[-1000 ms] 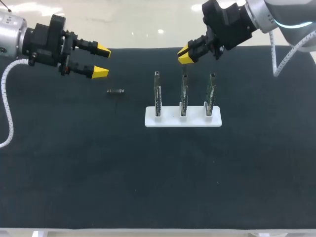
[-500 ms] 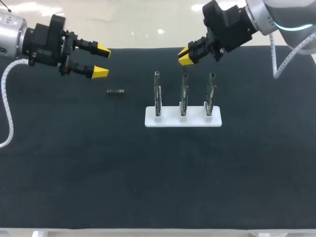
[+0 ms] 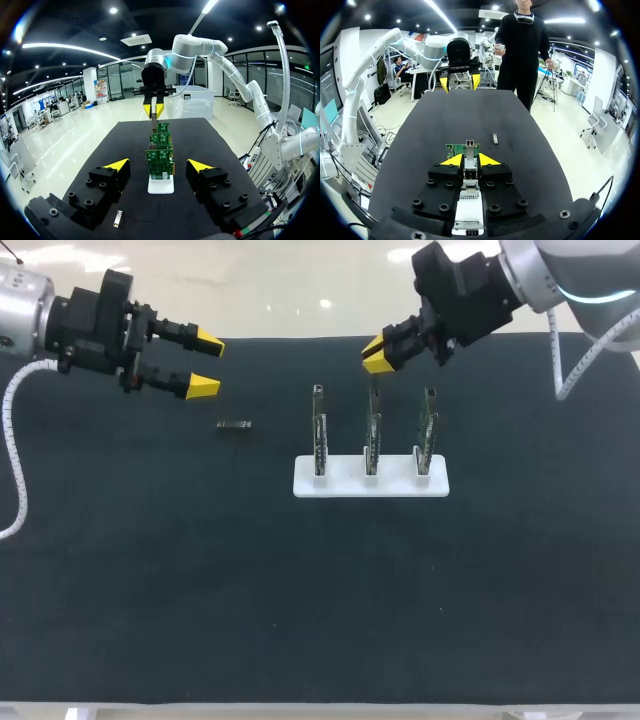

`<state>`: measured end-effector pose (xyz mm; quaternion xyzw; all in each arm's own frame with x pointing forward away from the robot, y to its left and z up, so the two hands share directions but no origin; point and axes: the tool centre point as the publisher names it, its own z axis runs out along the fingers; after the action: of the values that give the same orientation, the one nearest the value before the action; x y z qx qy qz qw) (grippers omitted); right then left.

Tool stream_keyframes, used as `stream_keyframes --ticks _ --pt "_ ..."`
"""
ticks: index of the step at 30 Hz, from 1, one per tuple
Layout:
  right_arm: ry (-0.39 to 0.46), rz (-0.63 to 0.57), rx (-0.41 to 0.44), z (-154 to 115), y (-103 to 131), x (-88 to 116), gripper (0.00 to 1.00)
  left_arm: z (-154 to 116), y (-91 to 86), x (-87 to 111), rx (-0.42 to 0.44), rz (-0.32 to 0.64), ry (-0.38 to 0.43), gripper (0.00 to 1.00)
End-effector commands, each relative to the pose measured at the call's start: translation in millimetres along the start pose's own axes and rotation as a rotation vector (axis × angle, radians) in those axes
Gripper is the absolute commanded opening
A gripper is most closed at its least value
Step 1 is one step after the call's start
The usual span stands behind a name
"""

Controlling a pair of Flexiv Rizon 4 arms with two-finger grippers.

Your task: Pick up the optical module with the left hand, and insert it into the network port with the right hand.

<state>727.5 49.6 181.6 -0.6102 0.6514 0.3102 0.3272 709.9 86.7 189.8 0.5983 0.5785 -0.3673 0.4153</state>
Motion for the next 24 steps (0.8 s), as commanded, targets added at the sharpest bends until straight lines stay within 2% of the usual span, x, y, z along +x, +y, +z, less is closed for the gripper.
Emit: stream_keyframes --ticks 1,24 --pt "-0.003 -0.002 0.003 0.1 0.5 1.6 0.00 0.2 -1.7 0.3 -0.006 0.002 -0.001 1.00" --pt "-0.004 -0.006 0.000 -2.0 0.5 4.2 0.00 0.2 -1.7 0.3 -0.006 0.002 -0.001 1.00"
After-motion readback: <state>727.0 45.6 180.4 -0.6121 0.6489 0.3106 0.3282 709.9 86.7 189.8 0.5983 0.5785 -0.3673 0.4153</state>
